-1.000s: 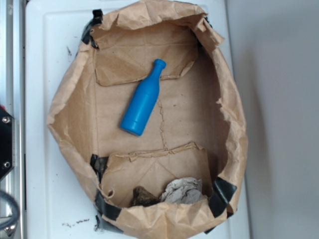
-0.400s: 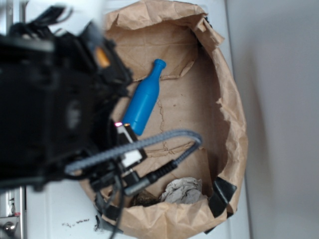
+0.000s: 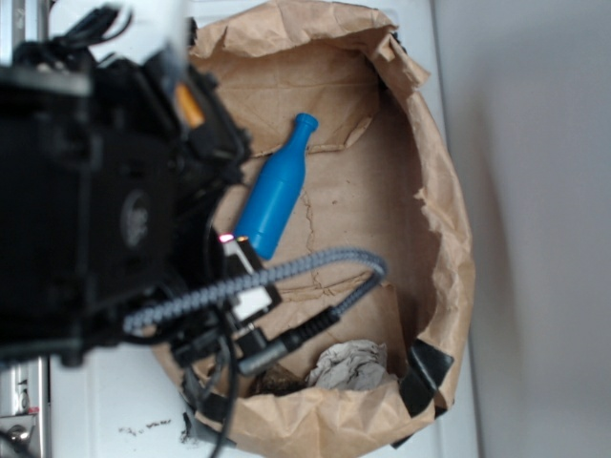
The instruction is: Grab the blue bottle.
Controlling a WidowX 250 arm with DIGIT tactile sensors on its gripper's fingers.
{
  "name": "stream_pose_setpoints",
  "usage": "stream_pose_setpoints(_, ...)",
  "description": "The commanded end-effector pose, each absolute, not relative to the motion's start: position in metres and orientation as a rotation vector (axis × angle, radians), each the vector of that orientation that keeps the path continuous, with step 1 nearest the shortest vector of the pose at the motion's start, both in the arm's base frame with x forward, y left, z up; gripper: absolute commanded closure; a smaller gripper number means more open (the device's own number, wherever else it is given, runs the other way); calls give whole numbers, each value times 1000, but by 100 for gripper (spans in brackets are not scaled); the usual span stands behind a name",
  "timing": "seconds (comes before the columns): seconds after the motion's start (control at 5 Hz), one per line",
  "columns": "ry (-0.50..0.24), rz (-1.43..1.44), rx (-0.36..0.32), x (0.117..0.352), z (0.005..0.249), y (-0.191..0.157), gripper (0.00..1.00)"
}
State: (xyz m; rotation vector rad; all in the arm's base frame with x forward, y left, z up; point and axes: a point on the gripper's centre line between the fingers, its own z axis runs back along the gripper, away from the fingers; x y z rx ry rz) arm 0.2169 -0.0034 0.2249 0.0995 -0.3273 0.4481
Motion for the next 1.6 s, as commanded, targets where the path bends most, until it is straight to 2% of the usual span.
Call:
stream_pose_setpoints(0.0,-435,546,101,258,135,35,0)
stream_pose_setpoints(0.2,-397,507,91,255,101,41,0)
stream_pose_setpoints(0.4,-377,498,87,251,89,49,0)
stream_pose_setpoints(0.6,-337,509,87,262,73,60,0)
stream_pose_setpoints(0.8,-300,508,116,279,50,62,0)
stream_pose_setpoints(1.0,-258,494,132,273,36,51,0)
stream_pose_setpoints(1.2,-228,547,203,243,26,36,6)
stream_pose_setpoints(1.4,-288,563,260,234,29,31,100)
